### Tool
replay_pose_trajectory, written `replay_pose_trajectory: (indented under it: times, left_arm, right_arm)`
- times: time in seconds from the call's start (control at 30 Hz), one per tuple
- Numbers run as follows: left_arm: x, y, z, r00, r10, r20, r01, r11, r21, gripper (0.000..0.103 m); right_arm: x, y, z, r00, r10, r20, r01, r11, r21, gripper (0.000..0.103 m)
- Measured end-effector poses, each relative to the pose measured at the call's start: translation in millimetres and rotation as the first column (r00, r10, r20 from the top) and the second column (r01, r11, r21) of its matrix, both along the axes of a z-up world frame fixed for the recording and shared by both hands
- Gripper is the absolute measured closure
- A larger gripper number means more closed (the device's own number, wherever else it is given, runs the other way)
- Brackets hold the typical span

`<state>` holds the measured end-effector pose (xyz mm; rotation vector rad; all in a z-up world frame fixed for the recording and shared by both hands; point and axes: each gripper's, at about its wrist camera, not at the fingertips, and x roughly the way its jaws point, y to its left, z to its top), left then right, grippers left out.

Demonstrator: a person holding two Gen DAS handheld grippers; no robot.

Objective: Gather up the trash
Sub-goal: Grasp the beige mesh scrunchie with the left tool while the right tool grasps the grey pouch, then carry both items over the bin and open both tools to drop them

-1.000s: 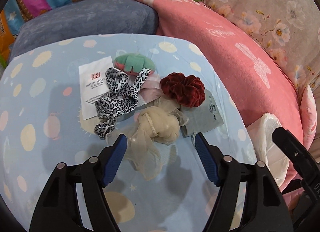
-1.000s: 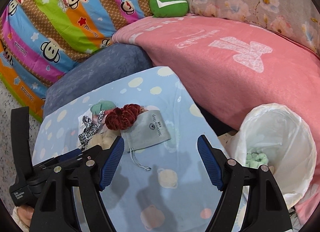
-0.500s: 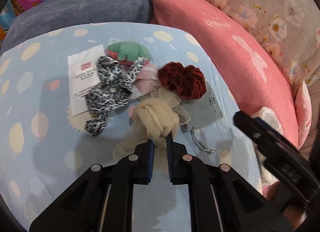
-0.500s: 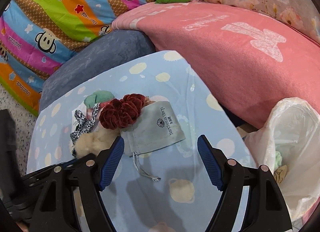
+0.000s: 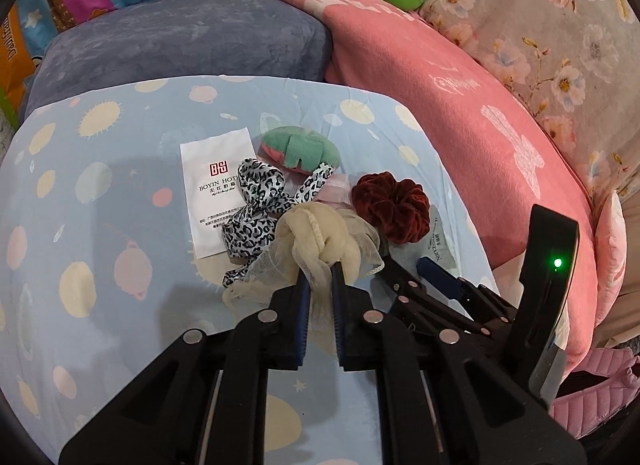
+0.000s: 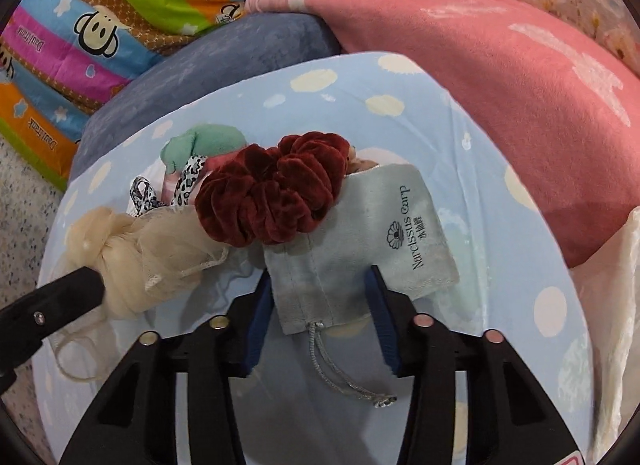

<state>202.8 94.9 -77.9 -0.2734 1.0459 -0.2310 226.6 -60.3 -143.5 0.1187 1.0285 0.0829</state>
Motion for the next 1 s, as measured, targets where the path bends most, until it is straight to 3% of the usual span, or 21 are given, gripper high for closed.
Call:
replay_pose_trajectory:
  times: [0.03, 0.07, 0.17, 0.37, 0.63, 1.0]
  left_arm:
    - [-1, -1, 0, 1.0, -0.003, 0.0, 0.003, 1.0, -0.002, 0.093]
    - [-2, -2, 0, 1.0, -0.004, 0.0, 0.004, 1.0, 0.0, 0.093]
    - [-7, -6, 2, 1.0, -0.009, -0.001, 0.01, 1.0, 0.006, 0.094]
    - [-23, -21, 17, 0.999, -0.034, 0.024, 0.035, 0.999, -0.003, 0.098]
    - [-48, -47, 62, 0.99, -0.08, 0.118, 0.082, 0.997, -0.012, 0.098]
    - [-70, -107, 146, 0.937, -0.192, 0.291, 0.208, 0.978, -0.025, 0.098]
  right_arm:
    - [-2, 1, 0, 1.0, 0.006, 0.003, -0.006, 1.0, -0.027, 0.079]
    - [-5, 0, 0, 1.0, 0.01, 0.004, -0.009, 0.999, -0.047, 0.085]
    - [-14, -12, 2, 1.0, 0.006, -0.004, -0.006, 1.0, -0.017, 0.09]
    - [-47, -36, 30, 0.998, -0.031, 0.047, 0.03, 0.999, 0.019, 0.091]
    - [-84, -66, 97, 0.98, -0.076, 0.184, 0.067, 0.996, 0.056, 0.091]
    - [-122, -117, 179, 0.925, -0.158, 0.345, 0.134, 0.987, 0.094, 0.091]
